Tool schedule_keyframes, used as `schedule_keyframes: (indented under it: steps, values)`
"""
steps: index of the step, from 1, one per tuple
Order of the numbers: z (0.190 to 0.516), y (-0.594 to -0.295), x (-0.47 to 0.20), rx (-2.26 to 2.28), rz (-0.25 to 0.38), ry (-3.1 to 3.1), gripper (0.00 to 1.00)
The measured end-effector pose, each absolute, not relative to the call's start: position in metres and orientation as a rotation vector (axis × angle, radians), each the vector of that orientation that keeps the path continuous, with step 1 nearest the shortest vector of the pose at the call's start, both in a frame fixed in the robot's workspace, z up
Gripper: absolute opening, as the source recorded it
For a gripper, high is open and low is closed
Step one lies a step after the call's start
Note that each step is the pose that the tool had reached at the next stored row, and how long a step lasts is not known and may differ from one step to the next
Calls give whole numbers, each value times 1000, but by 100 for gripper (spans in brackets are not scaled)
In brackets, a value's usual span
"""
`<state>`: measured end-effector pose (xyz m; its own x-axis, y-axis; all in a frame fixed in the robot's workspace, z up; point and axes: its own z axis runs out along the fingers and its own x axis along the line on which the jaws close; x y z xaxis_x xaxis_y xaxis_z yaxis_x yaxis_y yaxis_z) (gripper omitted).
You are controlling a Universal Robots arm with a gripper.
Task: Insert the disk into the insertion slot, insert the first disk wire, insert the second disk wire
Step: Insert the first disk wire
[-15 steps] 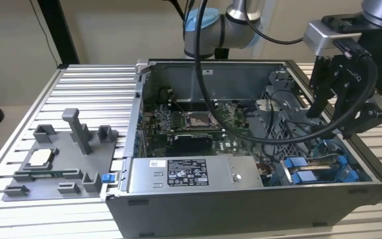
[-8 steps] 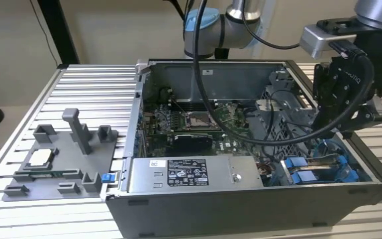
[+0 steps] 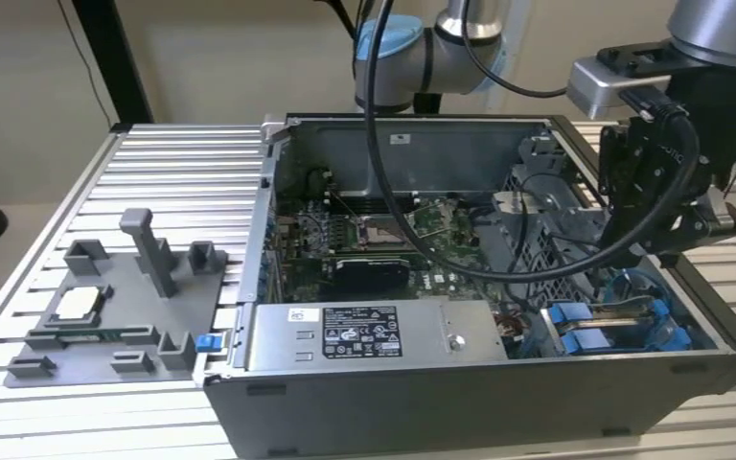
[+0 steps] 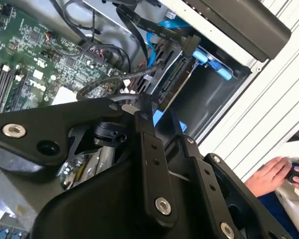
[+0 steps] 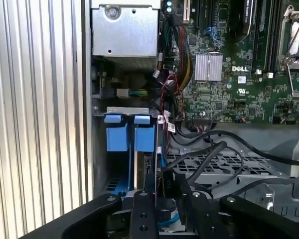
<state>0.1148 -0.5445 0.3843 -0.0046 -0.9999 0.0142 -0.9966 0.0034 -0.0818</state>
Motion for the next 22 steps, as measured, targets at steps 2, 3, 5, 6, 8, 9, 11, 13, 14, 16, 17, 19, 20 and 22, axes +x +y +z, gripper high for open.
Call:
schedule_keyframes:
  steps: [2, 3, 5, 6, 8, 9, 11, 13, 14, 16, 17, 19, 20, 22]
  values:
    - [383, -544, 114, -2174, -120, 2184, 100]
    - [382, -544, 113, -2172, -124, 2182, 100]
    - [382, -544, 111, -2168, -130, 2178, 100]
    - [382, -544, 110, -2165, -130, 2177, 100]
    - [382, -544, 108, -2160, -129, 2174, 100]
    - [382, -544, 107, -2157, -128, 2173, 100]
    - [382, -544, 105, -2152, -126, 2170, 100]
    - [382, -543, 104, -2148, -125, 2168, 100]
    - [381, -543, 104, -2146, -124, 2166, 100]
    - [381, -543, 104, -2144, -123, 2165, 0]
    - [381, -543, 104, -2144, -123, 2165, 0]
    - [381, -544, 104, -2144, -123, 2165, 0]
    - [381, -544, 104, -2144, -123, 2165, 0]
    - [380, -544, 104, -2144, -123, 2165, 0]
